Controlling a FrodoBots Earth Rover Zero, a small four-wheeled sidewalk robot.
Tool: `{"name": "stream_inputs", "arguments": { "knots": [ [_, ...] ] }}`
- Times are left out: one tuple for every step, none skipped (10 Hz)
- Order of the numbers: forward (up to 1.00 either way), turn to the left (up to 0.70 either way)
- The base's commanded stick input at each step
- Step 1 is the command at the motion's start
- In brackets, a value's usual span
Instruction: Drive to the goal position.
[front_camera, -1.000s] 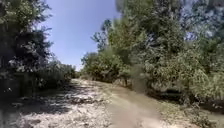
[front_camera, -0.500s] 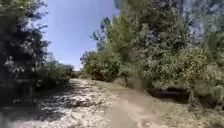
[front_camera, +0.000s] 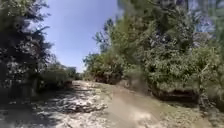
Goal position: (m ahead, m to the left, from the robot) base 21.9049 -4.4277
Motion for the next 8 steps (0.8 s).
{"name": "stream_inputs", "arguments": {
  "knots": [
    [0.45, 0.27],
    [0.45, 0.26],
    [0.45, 0.16],
    [0.45, 0.08],
    [0.45, 0.04],
    [0.45, 0.03],
    [0.45, 0.14],
    [0.45, 0.27]
  ]
}}
